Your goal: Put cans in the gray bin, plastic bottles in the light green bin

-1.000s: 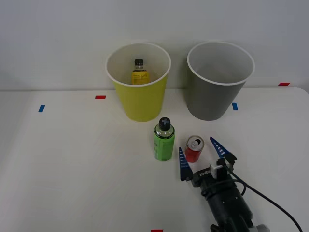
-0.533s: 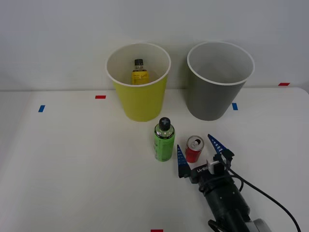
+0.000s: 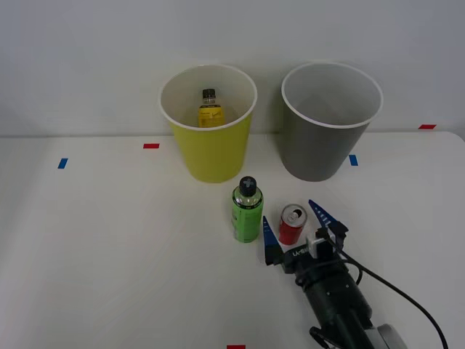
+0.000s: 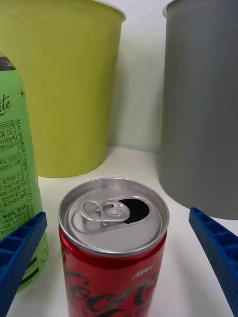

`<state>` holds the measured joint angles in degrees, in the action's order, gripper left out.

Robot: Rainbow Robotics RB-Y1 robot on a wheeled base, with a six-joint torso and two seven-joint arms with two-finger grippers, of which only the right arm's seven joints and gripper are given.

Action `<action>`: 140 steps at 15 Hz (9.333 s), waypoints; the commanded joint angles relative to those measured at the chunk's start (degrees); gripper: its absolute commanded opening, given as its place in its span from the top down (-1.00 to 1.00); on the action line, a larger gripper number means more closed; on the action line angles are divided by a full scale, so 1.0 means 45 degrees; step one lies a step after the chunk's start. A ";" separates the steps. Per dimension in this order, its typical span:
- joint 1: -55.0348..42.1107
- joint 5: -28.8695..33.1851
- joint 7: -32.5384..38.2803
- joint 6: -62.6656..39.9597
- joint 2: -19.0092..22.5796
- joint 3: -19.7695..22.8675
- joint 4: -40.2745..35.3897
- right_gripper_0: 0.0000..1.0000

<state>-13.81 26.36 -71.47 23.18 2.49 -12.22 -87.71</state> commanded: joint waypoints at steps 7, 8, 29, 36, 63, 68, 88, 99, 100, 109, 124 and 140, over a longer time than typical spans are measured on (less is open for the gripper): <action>0.0023 0.0001 0.0120 -0.0033 0.0090 -0.0018 -0.0020 -1.00; 0.0023 0.0001 0.0139 -0.0053 0.0090 -0.0038 0.0000 -0.96; -0.1579 -0.1894 0.0081 0.1822 0.1457 0.0373 -0.0899 1.00; -0.3532 -0.3749 0.0510 0.1627 0.2512 0.0353 -0.4727 1.00; 0.9085 -0.2362 0.0335 -1.0385 -0.0164 0.3439 -0.2910 1.00; 0.9085 -0.2069 0.0159 -1.0404 0.0032 0.3419 -0.2422 1.00; 0.9085 -0.2284 0.0237 -1.0404 0.0188 0.3361 -0.2422 -1.00; 0.6956 -0.3436 0.0413 -1.0365 0.1282 0.3185 -0.5254 -1.00; 0.6156 -0.3690 0.0413 -1.0385 0.1477 0.3146 -0.6231 -1.00; -0.0778 0.1388 0.3167 -1.1850 0.2942 0.1271 -1.1817 -1.00; -0.9294 0.3634 0.6155 -0.6440 0.1770 0.1037 -1.1582 -1.00; -1.1696 0.2696 0.6077 -0.0697 0.0500 0.3029 -0.8711 -1.00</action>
<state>-68.10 41.12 -43.96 15.42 4.87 -0.54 -130.37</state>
